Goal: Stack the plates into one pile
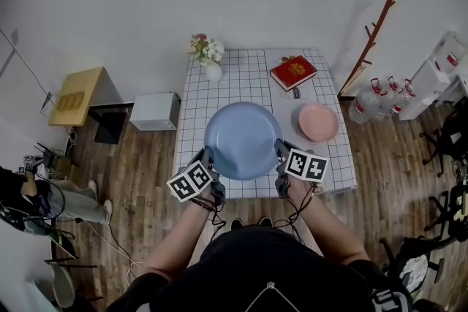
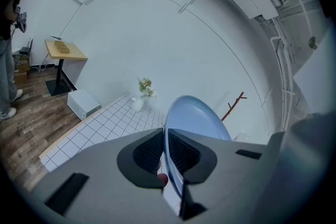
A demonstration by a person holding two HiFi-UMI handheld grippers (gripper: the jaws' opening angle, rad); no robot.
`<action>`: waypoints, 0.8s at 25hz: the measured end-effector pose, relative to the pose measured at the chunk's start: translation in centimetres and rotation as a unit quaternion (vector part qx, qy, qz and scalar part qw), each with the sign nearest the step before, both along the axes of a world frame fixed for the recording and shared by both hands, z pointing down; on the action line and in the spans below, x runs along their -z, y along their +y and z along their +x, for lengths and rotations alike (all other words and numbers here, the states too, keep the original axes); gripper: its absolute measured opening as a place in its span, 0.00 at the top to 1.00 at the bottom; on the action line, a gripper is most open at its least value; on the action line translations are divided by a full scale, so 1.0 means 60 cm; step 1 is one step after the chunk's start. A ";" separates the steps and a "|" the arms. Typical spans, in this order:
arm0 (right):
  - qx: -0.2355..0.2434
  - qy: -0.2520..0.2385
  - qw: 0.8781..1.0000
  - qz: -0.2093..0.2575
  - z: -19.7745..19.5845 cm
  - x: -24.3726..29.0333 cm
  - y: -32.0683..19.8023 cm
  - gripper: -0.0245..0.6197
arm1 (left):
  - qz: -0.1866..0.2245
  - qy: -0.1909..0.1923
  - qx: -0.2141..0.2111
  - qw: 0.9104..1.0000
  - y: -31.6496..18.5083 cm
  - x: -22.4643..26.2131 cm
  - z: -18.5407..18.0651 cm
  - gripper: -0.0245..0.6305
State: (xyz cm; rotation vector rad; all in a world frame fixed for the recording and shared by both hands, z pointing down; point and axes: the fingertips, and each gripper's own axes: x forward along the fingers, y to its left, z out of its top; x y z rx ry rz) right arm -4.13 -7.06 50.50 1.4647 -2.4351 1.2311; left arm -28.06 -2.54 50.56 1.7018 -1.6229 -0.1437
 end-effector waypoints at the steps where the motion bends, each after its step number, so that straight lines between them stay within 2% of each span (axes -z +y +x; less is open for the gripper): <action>1: 0.000 0.000 1.000 0.000 -0.001 0.000 0.000 0.93 | 0.002 0.002 0.002 1.000 -0.001 0.001 -0.001 0.94; 6: -0.003 -0.001 1.000 0.000 -0.006 -0.003 0.001 0.93 | 0.004 0.007 0.006 1.000 -0.003 0.000 -0.007 0.94; 13: -0.022 0.003 1.000 -0.002 0.002 -0.001 0.002 0.93 | -0.002 0.003 -0.014 1.000 -0.016 -0.001 -0.002 0.94; 16: -0.040 0.009 0.999 0.001 0.017 -0.007 0.008 0.93 | -0.004 0.000 -0.032 0.999 -0.025 -0.009 0.011 0.94; 20: -0.080 0.018 0.997 -0.005 0.063 -0.016 0.021 0.93 | -0.005 -0.003 -0.077 0.997 -0.047 -0.018 0.056 0.94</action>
